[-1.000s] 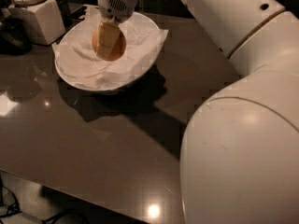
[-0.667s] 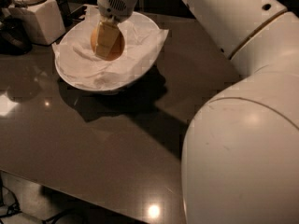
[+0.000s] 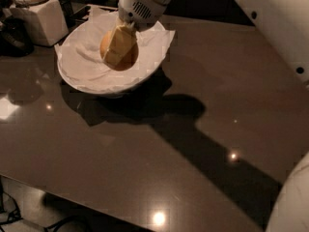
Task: Pick orange from white bowl
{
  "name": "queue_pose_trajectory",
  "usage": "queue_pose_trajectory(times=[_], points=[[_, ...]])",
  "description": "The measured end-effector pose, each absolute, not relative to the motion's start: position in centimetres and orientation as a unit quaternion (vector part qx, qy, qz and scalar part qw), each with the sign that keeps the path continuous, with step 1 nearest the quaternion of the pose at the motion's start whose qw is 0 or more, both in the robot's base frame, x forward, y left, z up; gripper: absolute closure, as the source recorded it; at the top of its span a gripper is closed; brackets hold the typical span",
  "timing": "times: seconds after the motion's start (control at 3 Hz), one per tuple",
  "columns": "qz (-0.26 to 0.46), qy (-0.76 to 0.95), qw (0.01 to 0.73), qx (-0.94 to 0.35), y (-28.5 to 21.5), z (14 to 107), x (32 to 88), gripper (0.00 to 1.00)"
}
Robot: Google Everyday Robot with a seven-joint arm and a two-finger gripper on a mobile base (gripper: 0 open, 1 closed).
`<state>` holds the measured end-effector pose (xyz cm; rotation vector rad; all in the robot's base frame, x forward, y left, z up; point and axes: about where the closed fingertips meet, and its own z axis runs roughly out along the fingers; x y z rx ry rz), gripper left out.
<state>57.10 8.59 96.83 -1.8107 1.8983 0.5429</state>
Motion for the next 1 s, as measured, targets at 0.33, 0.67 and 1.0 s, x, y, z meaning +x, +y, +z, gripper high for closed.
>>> queue_pose_trajectory(times=[0.33,0.67,1.0], points=[[0.196,0.688,0.227,-0.661,8.8,97.0,57.0,1.00],[0.197,0.698,0.238,-0.646,8.2,98.3,54.2,1.00],[0.199,0.718,0.255,-0.617,7.1,99.7,50.0,1.00]])
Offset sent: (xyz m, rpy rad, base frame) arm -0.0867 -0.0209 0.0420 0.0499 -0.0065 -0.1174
